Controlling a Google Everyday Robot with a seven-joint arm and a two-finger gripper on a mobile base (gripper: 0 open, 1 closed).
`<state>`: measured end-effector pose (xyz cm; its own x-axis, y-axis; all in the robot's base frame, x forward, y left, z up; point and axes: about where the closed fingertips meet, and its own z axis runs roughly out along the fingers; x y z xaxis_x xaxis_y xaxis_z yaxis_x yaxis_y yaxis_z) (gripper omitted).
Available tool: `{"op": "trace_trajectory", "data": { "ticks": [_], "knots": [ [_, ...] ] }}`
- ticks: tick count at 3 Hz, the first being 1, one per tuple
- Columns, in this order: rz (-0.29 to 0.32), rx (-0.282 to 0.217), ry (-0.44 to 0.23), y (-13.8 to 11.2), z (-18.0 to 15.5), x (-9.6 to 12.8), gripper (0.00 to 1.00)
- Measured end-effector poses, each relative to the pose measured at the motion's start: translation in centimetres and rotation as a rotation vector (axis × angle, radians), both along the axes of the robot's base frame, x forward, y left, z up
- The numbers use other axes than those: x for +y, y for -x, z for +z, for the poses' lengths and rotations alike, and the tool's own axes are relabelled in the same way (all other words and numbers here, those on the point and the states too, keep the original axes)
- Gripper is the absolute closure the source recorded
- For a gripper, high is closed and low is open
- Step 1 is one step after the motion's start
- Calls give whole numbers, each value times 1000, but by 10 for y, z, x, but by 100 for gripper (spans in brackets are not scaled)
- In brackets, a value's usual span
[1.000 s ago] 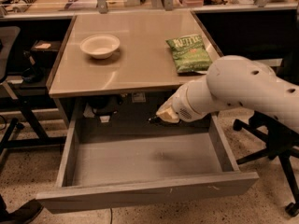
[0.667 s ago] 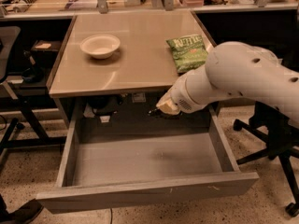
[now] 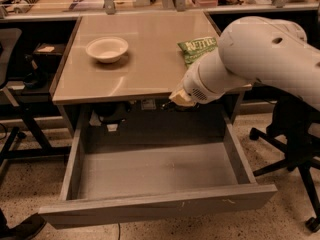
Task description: Pick rxbar chocolate from top drawer and place on counter
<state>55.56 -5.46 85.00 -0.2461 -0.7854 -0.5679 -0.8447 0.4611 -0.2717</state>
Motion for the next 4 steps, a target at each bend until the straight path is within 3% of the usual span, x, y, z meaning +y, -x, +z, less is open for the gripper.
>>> {"op": "trace_trajectory", "data": {
  "ticks": [2,4],
  "knots": [
    [18,-92,85,-36,50,-3,100],
    [64,-174,78,-84,64,-6,100]
  ]
}}
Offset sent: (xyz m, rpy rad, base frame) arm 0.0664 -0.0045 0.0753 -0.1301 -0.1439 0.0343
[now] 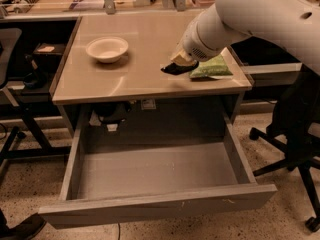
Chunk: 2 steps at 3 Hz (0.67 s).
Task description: Pick rxbar chocolate from top drawer and place on counter
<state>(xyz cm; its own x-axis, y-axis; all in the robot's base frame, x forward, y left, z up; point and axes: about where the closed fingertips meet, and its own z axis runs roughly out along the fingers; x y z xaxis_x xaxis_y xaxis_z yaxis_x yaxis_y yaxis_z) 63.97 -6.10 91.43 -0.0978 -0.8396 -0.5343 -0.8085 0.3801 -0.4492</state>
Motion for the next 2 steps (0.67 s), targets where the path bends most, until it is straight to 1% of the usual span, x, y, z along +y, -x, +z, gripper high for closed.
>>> {"op": "trace_trajectory", "data": {
  "ticks": [1,2],
  "knots": [
    [18,-5,-32,-24,-10,4,100],
    [40,16,-72,-50,-32,16,100]
  ]
}}
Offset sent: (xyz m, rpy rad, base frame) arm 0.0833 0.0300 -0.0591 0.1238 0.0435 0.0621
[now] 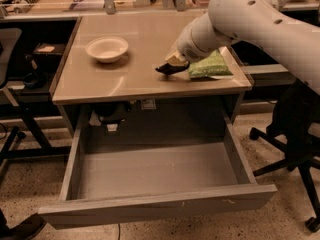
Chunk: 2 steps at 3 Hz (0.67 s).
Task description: Pick rxbar chocolate from top drawer and place on counter
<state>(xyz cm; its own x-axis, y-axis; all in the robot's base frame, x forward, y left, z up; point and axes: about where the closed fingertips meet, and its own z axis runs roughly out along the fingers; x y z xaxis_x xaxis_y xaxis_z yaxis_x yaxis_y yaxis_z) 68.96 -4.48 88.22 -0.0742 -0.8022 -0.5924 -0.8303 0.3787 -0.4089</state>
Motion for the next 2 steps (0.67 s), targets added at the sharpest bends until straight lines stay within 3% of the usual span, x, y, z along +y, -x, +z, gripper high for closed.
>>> {"op": "trace_trajectory", "data": {
  "ticks": [1,2],
  "knots": [
    [20,25,-22,-21,-17,16,100],
    [84,72,-46,-52,-32,68,100]
  ]
}}
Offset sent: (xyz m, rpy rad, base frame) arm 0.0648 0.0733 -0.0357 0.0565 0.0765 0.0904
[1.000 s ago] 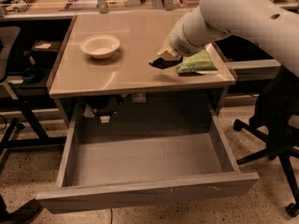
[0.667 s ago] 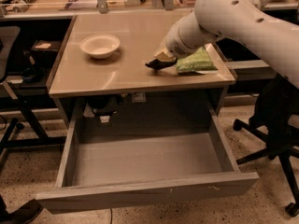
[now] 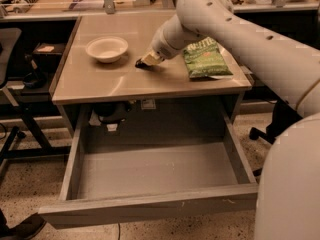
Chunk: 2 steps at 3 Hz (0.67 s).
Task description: Pick rxbar chocolate from top drawer and place on counter
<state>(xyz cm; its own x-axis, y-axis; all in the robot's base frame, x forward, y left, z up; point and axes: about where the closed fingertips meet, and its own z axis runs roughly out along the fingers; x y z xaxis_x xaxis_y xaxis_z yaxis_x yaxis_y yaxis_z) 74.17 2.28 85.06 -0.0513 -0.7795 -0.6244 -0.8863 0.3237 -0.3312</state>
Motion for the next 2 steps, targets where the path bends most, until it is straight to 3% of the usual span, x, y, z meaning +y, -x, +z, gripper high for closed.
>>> {"op": "trace_trajectory", "data": {
  "ticks": [1,2],
  "knots": [
    [3,-2,-1,-1,1,2,100],
    [3,-2,-1,-1,1,2,82]
  ]
}}
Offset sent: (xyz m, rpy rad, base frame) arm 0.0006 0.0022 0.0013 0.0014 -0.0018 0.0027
